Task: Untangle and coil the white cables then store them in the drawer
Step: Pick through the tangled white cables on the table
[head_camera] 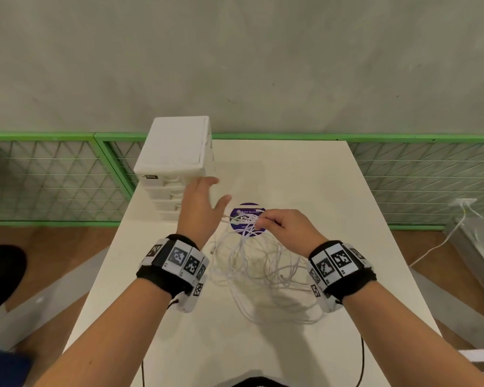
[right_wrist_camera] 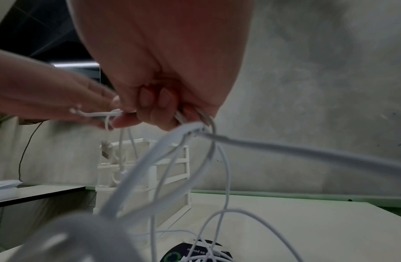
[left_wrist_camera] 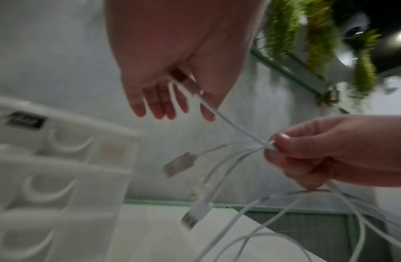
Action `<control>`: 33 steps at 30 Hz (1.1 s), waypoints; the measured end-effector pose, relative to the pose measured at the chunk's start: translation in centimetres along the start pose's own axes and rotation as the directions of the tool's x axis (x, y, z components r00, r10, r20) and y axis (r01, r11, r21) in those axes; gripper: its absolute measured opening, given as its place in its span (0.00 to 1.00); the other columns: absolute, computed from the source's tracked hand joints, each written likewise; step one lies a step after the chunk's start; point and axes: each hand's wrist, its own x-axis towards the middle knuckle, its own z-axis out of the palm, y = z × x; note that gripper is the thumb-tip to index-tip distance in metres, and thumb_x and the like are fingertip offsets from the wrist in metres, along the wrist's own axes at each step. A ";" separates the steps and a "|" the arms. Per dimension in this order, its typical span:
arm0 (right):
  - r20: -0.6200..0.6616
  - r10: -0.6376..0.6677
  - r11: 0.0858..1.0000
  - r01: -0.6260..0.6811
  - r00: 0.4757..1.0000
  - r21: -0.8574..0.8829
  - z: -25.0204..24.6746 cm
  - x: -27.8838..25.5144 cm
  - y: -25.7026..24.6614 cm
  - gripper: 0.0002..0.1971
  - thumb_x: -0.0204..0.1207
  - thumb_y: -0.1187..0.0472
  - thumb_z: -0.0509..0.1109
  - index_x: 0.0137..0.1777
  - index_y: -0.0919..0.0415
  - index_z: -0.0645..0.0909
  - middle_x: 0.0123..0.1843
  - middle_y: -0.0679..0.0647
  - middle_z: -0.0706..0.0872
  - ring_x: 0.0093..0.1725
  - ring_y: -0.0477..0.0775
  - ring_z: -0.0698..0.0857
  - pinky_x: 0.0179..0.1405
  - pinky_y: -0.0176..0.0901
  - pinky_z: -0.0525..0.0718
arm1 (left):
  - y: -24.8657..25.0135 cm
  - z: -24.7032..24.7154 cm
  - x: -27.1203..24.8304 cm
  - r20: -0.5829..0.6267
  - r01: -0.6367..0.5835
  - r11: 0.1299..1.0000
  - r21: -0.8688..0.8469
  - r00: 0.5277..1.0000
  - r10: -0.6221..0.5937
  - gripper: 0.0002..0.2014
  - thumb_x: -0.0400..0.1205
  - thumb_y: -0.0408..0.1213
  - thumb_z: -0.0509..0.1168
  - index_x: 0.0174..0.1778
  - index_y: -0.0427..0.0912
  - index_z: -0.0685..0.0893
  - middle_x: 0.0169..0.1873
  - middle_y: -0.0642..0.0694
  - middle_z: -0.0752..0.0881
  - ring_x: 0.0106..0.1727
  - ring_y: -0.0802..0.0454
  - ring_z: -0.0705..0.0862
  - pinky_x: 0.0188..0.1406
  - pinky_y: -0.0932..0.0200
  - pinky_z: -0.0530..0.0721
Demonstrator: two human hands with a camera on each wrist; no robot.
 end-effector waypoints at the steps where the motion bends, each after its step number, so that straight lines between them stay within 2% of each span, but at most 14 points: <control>1: 0.009 -0.002 1.000 0.002 1.000 -0.013 0.0 0.2 0.0 0.12 0.80 0.52 0.63 0.44 0.52 0.87 0.33 0.43 0.83 0.32 0.38 0.77 0.37 0.39 0.73 | 0.7 0.1 0.2 0.034 -0.139 0.990 0.013 0.990 0.139 0.16 0.79 0.41 0.68 0.59 0.37 0.83 0.59 0.39 0.82 0.65 0.43 0.77 0.73 0.52 0.68; 3: 0.020 -0.008 0.998 0.009 1.000 -0.056 -0.1 0.6 -0.2 0.12 0.80 0.52 0.63 0.43 0.54 0.87 0.28 0.43 0.80 0.30 0.40 0.76 0.35 0.40 0.72 | 2.3 0.3 0.3 0.280 -0.316 0.929 0.194 0.925 0.256 0.12 0.84 0.42 0.60 0.54 0.41 0.86 0.53 0.44 0.87 0.61 0.46 0.81 0.80 0.46 0.55; 6: -0.015 -0.012 0.997 0.011 1.000 -0.081 -0.6 1.3 -0.3 0.12 0.80 0.53 0.63 0.43 0.53 0.87 0.30 0.44 0.83 0.30 0.41 0.77 0.34 0.41 0.73 | 3.2 0.4 0.0 0.548 -0.507 0.546 0.667 0.830 0.102 0.13 0.86 0.43 0.53 0.57 0.47 0.82 0.51 0.49 0.86 0.63 0.47 0.79 0.78 0.33 0.36; 8: -0.074 0.018 0.996 -0.025 0.997 -0.084 -1.3 1.7 -0.1 0.12 0.80 0.52 0.63 0.45 0.54 0.87 0.34 0.46 0.85 0.32 0.43 0.78 0.35 0.41 0.74 | 2.8 0.3 -0.5 0.572 -0.542 0.390 0.744 0.819 0.048 0.17 0.86 0.43 0.52 0.68 0.43 0.76 0.66 0.45 0.79 0.75 0.42 0.69 0.75 0.28 0.33; 9: -0.106 0.043 0.995 -0.052 0.993 -0.087 -1.7 1.8 0.1 0.13 0.80 0.52 0.62 0.47 0.55 0.87 0.34 0.47 0.85 0.32 0.44 0.77 0.34 0.40 0.72 | 2.6 0.3 -0.6 0.580 -0.555 0.377 0.741 0.813 0.056 0.20 0.86 0.41 0.53 0.73 0.41 0.71 0.75 0.43 0.70 0.80 0.40 0.62 0.74 0.28 0.32; 11: -0.148 0.076 0.992 -0.090 0.986 -0.092 -2.3 2.1 0.3 0.14 0.81 0.52 0.62 0.48 0.57 0.88 0.35 0.49 0.85 0.32 0.44 0.76 0.34 0.40 0.71 | 2.7 0.4 -0.5 0.584 -0.572 0.459 0.680 0.801 0.132 0.27 0.85 0.36 0.55 0.81 0.40 0.58 0.84 0.43 0.53 0.84 0.43 0.51 0.74 0.32 0.28; 13: -0.138 0.063 0.994 -0.075 0.988 -0.083 -2.5 2.1 0.1 0.14 0.80 0.52 0.63 0.48 0.58 0.88 0.35 0.50 0.86 0.32 0.44 0.78 0.36 0.41 0.72 | 3.0 1.0 -0.3 0.559 -0.571 0.656 0.493 0.786 0.264 0.31 0.84 0.30 0.56 0.83 0.39 0.52 0.85 0.44 0.48 0.85 0.46 0.48 0.78 0.44 0.31; 15: -0.119 0.030 0.998 -0.036 0.992 -0.048 -2.2 1.9 -0.4 0.13 0.80 0.55 0.63 0.47 0.59 0.88 0.31 0.48 0.86 0.30 0.40 0.79 0.33 0.34 0.73 | 3.4 1.8 -0.3 0.539 -0.501 0.850 0.163 0.767 0.349 0.30 0.84 0.26 0.55 0.82 0.37 0.55 0.84 0.42 0.52 0.84 0.47 0.51 0.81 0.57 0.41; 17: -0.114 0.006 1.000 -0.006 0.993 0.005 -2.0 1.7 -0.7 0.13 0.80 0.57 0.64 0.46 0.60 0.88 0.24 0.46 0.80 0.24 0.39 0.75 0.27 0.29 0.69 | 3.2 2.4 -0.6 0.521 -0.351 0.933 -0.072 0.785 0.336 0.26 0.85 0.27 0.54 0.80 0.36 0.60 0.79 0.39 0.66 0.80 0.45 0.64 0.80 0.60 0.56; 20: -0.130 -0.002 0.989 0.021 0.992 0.149 -2.2 1.4 -1.0 0.12 0.79 0.55 0.65 0.45 0.59 0.88 0.29 0.54 0.84 0.28 0.43 0.73 0.33 0.36 0.72 | 2.5 2.6 -0.8 0.451 -0.198 0.957 -0.213 0.849 0.276 0.18 0.86 0.32 0.54 0.73 0.36 0.72 0.60 0.40 0.80 0.60 0.49 0.78 0.63 0.64 0.74; 22: -0.190 0.008 0.968 0.040 0.982 0.248 -2.6 1.2 -1.0 0.08 0.78 0.57 0.67 0.42 0.57 0.86 0.27 0.44 0.82 0.28 0.41 0.74 0.33 0.32 0.72 | 2.4 2.5 -0.9 0.424 -0.176 0.953 -0.248 0.864 0.270 0.14 0.87 0.33 0.53 0.65 0.35 0.78 0.51 0.45 0.81 0.51 0.53 0.78 0.50 0.76 0.72; 25: -0.266 0.033 0.928 0.068 0.964 0.366 -2.9 1.1 -0.9 0.04 0.76 0.59 0.70 0.39 0.54 0.81 0.28 0.49 0.78 0.29 0.46 0.72 0.31 0.34 0.71 | 3.3 2.1 -1.2 0.380 -0.154 0.938 -0.310 0.884 0.271 0.09 0.87 0.33 0.53 0.47 0.41 0.80 0.36 0.53 0.79 0.36 0.61 0.76 0.36 0.74 0.71; 29: -0.243 -0.001 0.932 0.089 0.970 0.351 -2.6 0.7 -0.5 0.11 0.80 0.55 0.64 0.38 0.57 0.79 0.25 0.49 0.74 0.28 0.46 0.71 0.31 0.34 0.70 | 4.8 1.5 -1.1 0.326 -0.087 0.887 -0.453 0.910 0.256 0.15 0.86 0.31 0.55 0.37 0.51 0.77 0.30 0.54 0.80 0.32 0.67 0.79 0.39 0.70 0.77; 33: -0.113 0.097 0.941 -0.054 0.989 0.333 -1.5 0.1 1.3 0.12 0.78 0.54 0.67 0.39 0.62 0.81 0.28 0.50 0.81 0.30 0.47 0.79 0.41 0.44 0.78 | 6.0 0.2 -0.4 0.270 -0.106 0.859 -0.500 0.924 0.272 0.14 0.85 0.32 0.55 0.35 0.50 0.77 0.27 0.52 0.79 0.33 0.58 0.77 0.40 0.62 0.76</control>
